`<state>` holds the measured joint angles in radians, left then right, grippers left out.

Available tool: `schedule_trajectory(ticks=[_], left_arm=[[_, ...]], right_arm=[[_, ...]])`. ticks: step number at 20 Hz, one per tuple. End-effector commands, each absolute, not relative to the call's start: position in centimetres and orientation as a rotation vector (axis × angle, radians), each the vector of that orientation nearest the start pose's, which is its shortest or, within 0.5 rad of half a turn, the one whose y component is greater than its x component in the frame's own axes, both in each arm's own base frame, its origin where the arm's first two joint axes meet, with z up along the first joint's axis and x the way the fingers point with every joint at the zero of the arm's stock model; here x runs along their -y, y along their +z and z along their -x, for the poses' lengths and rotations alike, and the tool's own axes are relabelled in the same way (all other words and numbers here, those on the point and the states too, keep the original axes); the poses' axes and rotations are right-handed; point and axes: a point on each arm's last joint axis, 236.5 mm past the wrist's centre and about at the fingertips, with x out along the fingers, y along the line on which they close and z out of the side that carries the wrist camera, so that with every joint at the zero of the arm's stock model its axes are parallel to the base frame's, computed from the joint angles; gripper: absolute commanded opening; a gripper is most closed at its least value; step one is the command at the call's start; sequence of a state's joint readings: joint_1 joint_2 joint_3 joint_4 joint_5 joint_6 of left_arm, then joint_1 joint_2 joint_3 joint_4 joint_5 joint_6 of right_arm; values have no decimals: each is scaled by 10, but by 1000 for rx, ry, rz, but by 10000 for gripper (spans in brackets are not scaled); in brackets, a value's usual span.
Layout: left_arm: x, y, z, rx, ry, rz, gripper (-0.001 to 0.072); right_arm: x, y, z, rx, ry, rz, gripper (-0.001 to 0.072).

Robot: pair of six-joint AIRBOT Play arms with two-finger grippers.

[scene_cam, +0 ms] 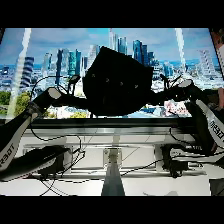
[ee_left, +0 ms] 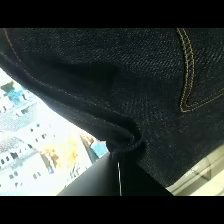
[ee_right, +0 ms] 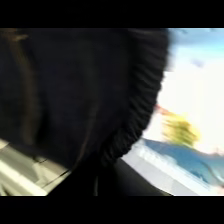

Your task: Fold the clothes and pants, and hang the long-sleeved shirts on hangers.

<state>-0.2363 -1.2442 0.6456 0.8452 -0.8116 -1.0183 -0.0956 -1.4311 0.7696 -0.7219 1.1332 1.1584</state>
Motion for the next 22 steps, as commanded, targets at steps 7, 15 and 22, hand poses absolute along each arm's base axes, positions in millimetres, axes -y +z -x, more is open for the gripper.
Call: schedule_trajectory(ticks=[7, 15, 22], left_arm=[[148, 92, -377, -762, -569, 63, 14], [103, 365, -265, 19, -422, -174, 14], [79, 402, -210, 161, -337, -117, 13]], right_arm=[[-174, 94, -333, -1063, 1001, -397, 28], [-241, 326, -240, -402, 1203, -102, 28], [-268, 356, -201, -453, 1191, -447, 27]])
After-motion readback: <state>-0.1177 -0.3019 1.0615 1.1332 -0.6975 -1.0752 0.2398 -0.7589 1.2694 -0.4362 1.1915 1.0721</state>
